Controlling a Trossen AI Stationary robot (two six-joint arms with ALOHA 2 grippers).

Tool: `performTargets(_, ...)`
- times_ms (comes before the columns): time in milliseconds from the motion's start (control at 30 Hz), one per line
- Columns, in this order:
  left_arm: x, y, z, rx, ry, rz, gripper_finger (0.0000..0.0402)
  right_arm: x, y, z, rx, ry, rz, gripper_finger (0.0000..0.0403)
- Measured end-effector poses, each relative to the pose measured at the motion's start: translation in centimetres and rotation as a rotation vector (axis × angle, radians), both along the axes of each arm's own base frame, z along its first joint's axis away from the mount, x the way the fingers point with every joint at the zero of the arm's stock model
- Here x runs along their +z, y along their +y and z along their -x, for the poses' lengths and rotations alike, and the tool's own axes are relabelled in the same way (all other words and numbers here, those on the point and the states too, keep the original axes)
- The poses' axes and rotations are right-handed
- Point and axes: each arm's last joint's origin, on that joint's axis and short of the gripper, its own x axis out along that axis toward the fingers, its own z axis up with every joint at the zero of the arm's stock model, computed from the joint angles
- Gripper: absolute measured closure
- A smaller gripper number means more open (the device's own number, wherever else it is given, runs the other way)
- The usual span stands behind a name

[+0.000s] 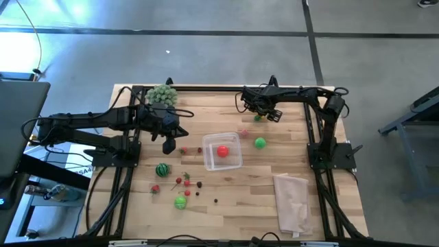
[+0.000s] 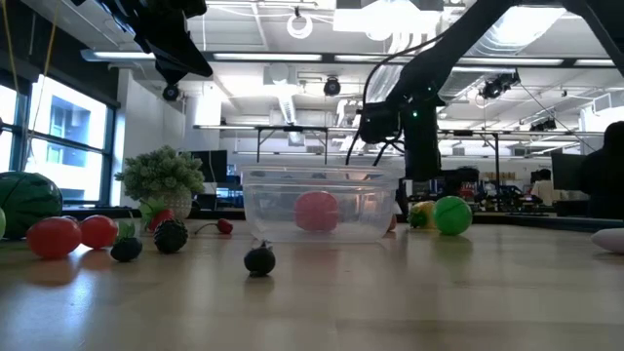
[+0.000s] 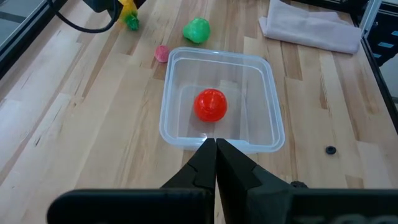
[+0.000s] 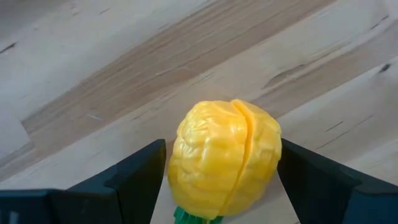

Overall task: Pick and placing Produce into tupperware
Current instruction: Put the yellow pineapple into the transparent bin

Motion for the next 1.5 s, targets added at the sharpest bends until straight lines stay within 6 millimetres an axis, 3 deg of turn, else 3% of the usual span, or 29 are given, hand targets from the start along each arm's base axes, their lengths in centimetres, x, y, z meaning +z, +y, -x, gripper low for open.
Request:
performTargets(467,0.00,0.00,0.00,0.000,0.000,0.000,0.0401,0.02,-0.14,-0.04,0.015,0.007,0.022,0.0122)
performTargets(967,0.00,0.00,0.00,0.000,0.000,0.000,0.0401,0.05,-0.23,-0.20,0.039,-0.003,0.033,0.0194)
performTargets(1167,0.00,0.00,0.00,0.000,0.000,0.000,0.0401,0.06,-0.31,-0.34,0.141,0.011,0.033,0.0197)
performTargets(1500,0.01,-0.01,0.00,0.000,0.000,0.000,0.0401,0.12,-0.43,-0.81,0.499,0.049,0.018,0.0198)
